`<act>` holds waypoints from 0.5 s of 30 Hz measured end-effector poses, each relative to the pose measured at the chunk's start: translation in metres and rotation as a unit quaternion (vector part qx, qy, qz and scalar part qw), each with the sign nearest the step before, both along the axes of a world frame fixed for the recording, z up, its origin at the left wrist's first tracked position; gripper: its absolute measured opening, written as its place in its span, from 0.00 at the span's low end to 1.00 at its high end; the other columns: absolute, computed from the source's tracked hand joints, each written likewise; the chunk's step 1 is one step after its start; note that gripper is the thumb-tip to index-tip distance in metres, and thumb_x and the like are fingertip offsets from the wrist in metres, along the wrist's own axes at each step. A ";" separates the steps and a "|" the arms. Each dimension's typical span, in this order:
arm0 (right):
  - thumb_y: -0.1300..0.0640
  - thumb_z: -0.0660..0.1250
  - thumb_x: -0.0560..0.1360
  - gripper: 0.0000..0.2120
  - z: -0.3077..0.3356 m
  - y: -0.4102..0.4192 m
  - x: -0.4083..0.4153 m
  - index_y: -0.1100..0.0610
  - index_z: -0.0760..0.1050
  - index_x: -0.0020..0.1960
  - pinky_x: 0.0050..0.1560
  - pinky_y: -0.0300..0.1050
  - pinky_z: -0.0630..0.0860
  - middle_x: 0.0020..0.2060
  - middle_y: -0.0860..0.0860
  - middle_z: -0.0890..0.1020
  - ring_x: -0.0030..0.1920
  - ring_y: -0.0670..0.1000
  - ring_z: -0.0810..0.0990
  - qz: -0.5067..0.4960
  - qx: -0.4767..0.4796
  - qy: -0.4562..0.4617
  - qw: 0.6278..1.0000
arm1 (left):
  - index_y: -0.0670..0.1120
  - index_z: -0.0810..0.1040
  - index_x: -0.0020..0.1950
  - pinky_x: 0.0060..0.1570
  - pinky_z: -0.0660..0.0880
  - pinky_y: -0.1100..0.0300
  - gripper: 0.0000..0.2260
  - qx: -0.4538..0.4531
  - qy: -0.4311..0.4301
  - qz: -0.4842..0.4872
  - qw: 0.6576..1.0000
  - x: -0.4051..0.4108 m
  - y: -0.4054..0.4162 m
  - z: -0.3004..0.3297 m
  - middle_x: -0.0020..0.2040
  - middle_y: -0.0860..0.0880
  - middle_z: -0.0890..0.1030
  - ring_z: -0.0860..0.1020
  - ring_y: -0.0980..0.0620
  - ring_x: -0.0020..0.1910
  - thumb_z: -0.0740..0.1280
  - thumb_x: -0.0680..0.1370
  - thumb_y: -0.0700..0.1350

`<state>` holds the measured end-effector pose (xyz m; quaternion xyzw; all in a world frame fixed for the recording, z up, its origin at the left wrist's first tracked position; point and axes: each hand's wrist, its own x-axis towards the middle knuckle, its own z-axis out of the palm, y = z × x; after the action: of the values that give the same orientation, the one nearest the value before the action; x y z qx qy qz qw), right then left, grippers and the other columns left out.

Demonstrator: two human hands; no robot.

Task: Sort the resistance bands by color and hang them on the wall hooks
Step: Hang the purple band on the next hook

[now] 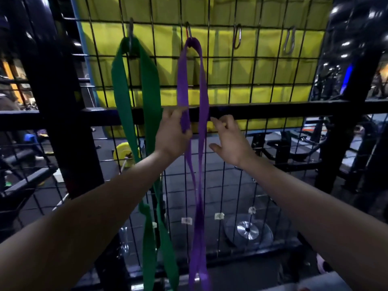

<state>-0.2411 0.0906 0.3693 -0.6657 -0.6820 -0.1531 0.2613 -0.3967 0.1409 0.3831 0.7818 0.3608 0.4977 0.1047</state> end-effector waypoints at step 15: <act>0.54 0.68 0.72 0.21 -0.148 -0.130 0.135 0.62 0.70 0.61 0.57 0.49 0.68 0.57 0.61 0.70 0.60 0.61 0.68 -0.126 -0.161 0.128 0.970 | 0.39 0.71 0.65 0.60 0.64 0.61 0.20 -0.203 0.161 -0.109 0.960 0.153 -0.104 -0.158 0.64 0.40 0.72 0.71 0.44 0.63 0.66 0.73 0.35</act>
<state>-0.1062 -0.0399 0.2211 -0.7939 -0.5689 0.0136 0.2144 -0.2435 0.0370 0.2254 0.8488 0.3785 0.2668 0.2551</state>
